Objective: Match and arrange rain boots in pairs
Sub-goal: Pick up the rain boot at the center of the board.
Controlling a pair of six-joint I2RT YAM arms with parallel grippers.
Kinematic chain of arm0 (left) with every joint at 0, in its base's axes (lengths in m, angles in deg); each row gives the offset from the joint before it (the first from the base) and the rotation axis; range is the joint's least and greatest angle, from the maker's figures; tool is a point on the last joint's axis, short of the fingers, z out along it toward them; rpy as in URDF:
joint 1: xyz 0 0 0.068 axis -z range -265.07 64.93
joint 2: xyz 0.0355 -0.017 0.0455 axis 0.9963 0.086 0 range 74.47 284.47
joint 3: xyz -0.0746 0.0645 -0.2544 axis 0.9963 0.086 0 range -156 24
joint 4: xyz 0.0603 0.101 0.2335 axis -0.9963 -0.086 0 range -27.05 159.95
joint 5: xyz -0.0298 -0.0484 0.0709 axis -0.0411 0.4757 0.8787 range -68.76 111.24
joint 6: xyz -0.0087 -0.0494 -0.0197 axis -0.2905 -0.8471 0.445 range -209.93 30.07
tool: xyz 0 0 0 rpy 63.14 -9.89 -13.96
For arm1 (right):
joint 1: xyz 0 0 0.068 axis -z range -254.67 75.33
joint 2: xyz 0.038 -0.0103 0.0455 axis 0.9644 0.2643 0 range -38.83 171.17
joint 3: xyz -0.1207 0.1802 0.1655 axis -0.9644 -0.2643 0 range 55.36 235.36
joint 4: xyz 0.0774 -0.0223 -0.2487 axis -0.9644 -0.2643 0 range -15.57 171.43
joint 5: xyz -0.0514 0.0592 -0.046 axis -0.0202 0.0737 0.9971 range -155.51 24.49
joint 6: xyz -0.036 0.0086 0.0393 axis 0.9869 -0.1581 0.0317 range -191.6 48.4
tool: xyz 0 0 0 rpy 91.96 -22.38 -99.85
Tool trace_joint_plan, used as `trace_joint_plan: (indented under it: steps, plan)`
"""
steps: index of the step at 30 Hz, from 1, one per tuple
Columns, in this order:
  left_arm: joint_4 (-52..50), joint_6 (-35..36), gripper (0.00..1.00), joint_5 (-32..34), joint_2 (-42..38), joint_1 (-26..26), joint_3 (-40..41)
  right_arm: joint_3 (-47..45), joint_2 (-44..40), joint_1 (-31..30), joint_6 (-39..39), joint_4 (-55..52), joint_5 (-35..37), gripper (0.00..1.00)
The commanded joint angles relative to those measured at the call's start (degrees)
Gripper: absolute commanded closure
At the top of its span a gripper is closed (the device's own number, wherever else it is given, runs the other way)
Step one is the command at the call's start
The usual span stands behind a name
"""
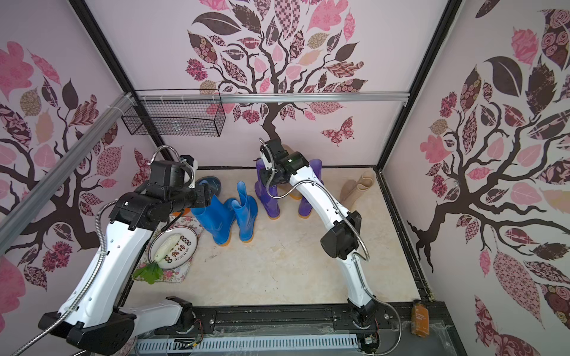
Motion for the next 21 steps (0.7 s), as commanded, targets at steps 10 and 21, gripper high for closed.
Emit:
trace_joint_plan:
  steps: [10, 21]
  plan:
    - [1.35, -0.23, 0.39, -0.51, -2.21, 0.16, 2.02, -2.57, -6.76, -0.18, -4.70, 0.81, 2.69, 1.00]
    - [2.85, -1.11, 0.39, -2.87, -2.62, 0.16, 2.88, -14.39, -18.48, -1.80, -9.43, 2.64, 5.66, 1.00]
